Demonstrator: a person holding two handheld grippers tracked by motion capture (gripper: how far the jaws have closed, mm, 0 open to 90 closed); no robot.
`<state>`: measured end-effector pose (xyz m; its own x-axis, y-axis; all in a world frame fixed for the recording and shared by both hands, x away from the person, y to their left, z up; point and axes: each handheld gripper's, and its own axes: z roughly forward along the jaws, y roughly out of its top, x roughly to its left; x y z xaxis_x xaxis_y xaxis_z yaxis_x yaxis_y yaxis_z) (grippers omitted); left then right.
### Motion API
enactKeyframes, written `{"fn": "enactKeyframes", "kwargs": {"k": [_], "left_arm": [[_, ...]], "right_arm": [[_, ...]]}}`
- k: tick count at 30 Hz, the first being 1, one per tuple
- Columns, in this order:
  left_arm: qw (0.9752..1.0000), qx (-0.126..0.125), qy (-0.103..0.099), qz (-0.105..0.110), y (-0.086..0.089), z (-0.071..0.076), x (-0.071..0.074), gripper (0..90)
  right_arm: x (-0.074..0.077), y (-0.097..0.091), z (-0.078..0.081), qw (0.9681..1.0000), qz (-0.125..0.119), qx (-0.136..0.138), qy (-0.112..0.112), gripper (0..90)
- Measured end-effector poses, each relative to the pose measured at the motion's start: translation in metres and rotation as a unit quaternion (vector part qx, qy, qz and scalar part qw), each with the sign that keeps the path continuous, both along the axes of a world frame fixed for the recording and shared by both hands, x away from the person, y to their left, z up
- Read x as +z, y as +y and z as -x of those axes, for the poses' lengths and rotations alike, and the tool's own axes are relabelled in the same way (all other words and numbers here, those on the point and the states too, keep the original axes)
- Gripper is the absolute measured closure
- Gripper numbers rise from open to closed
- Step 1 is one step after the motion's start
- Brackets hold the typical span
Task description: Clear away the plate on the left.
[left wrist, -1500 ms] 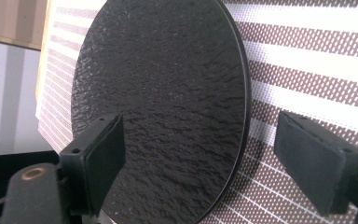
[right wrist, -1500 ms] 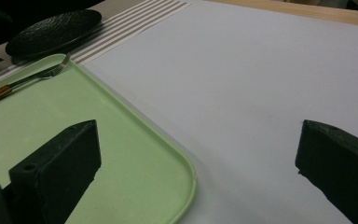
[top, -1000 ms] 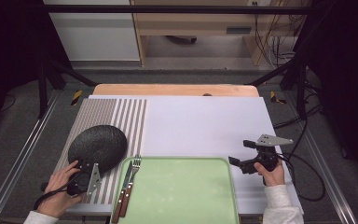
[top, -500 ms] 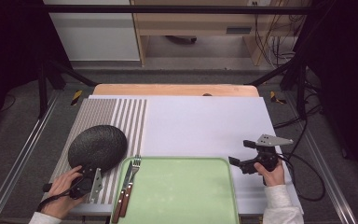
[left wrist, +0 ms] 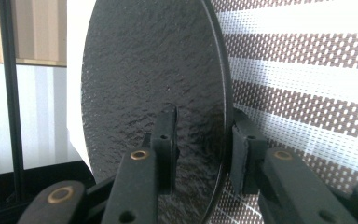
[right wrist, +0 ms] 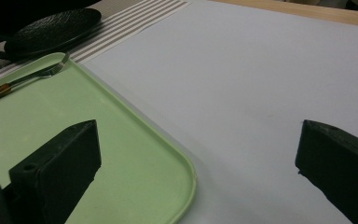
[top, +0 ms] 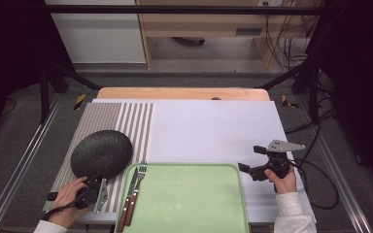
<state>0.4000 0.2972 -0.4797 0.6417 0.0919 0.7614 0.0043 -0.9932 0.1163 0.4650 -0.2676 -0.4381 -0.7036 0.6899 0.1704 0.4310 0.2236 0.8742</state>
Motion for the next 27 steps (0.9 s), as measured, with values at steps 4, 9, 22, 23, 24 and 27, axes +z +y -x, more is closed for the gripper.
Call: {"fn": "enactKeyframes", "kwargs": {"k": [4, 9, 22, 23, 24, 27], "left_arm": [[1.0000, -0.007, -0.003, 0.000, 0.001, 0.000, -0.001, 70.6], [0.9998, -0.016, -0.013, -0.001, 0.002, 0.002, -0.005, 75.4], [0.9978, -0.033, -0.047, -0.031, 0.001, 0.004, -0.013, 77.5], [0.9977, -0.034, -0.049, -0.034, 0.000, 0.005, -0.013, 77.6], [0.9974, -0.036, -0.050, -0.036, 0.000, 0.005, -0.014, 77.8], [0.9971, -0.039, -0.052, -0.039, 0.000, 0.005, -0.014, 78.3]], "right_arm": [[0.000, 0.000, 0.000, 1.0000, 0.000, 0.000, 0.000, 0.5], [0.000, 0.000, 0.000, 1.0000, 0.000, 0.000, 0.001, 0.5], [0.000, 0.000, 0.000, 1.0000, -0.002, 0.000, 0.000, 0.5], [0.000, 0.000, 0.000, 1.0000, -0.001, 0.000, 0.000, 0.5], [0.000, 0.000, 0.000, 1.0000, -0.001, 0.000, 0.001, 0.5], [0.000, 0.000, 0.000, 1.0000, -0.001, 0.001, 0.001, 0.5]]}}
